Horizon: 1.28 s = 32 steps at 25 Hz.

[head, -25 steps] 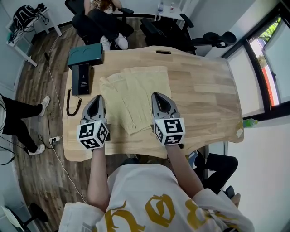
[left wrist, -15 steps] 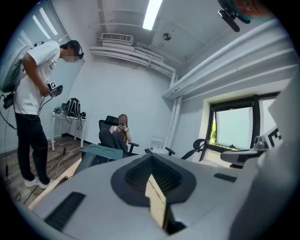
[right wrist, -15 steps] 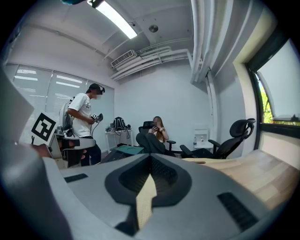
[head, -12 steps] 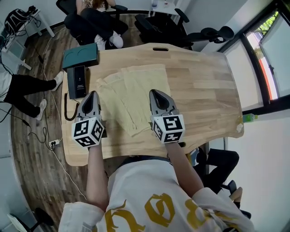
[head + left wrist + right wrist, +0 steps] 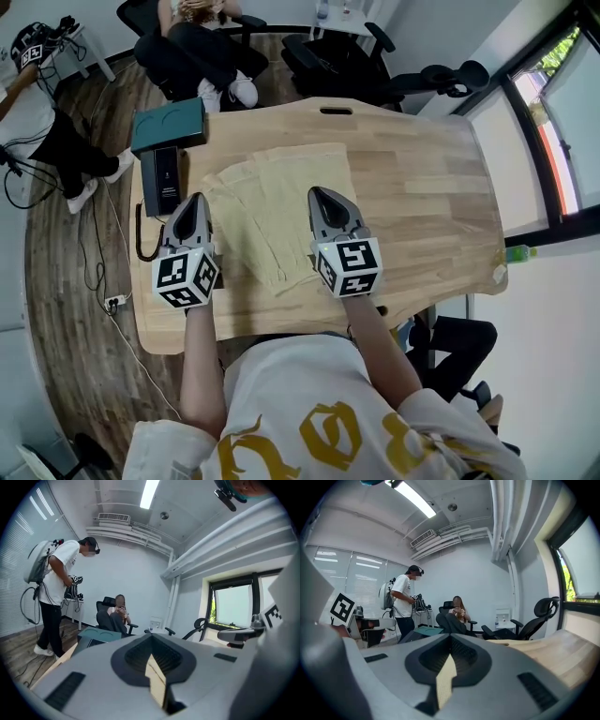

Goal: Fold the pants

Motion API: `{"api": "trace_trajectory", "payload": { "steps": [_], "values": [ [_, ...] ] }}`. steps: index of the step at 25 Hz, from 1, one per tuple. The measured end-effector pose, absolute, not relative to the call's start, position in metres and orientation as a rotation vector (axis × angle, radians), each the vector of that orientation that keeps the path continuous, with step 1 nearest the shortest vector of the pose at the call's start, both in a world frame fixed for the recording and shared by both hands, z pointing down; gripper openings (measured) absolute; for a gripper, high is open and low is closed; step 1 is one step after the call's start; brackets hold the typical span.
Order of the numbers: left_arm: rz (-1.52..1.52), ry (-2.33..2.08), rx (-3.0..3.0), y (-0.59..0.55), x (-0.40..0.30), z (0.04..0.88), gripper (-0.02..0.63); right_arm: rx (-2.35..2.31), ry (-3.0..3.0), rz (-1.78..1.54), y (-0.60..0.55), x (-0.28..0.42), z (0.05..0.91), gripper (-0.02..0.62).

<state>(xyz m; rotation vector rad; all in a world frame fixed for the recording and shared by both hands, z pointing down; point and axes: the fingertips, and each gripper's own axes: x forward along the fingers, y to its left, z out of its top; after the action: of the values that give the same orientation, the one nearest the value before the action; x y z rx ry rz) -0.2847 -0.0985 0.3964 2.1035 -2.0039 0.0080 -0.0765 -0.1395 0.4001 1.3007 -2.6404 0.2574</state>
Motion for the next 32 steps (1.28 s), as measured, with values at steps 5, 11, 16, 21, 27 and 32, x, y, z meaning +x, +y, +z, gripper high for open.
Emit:
{"api": "trace_trajectory", "payload": {
  "steps": [5,11,16,21,27,32],
  "values": [
    [0.016,-2.021,2.084,-0.11,-0.291,0.402,0.006,1.271,-2.654,0.256,-0.152,-0.085,0.405,0.006],
    [0.042,-2.027,2.06,-0.124,-0.3,0.411,0.006,1.238,-2.67,0.253,-0.166,-0.099,0.408,0.006],
    [0.054,-2.037,2.067,-0.134,-0.303,0.41,0.006,1.218,-2.676,0.278,-0.176,-0.107,0.415,0.006],
    [0.047,-2.058,2.057,-0.138,-0.31,0.412,0.006,1.186,-2.688,0.279,-0.178,-0.113,0.421,0.006],
    [0.048,-2.049,2.049,-0.138,-0.309,0.419,0.006,1.144,-2.701,0.318,-0.175,-0.117,0.428,0.006],
    [0.068,-2.023,2.032,-0.137,-0.308,0.433,0.007,1.079,-2.701,0.41,-0.164,-0.124,0.443,0.008]
  ]
}}
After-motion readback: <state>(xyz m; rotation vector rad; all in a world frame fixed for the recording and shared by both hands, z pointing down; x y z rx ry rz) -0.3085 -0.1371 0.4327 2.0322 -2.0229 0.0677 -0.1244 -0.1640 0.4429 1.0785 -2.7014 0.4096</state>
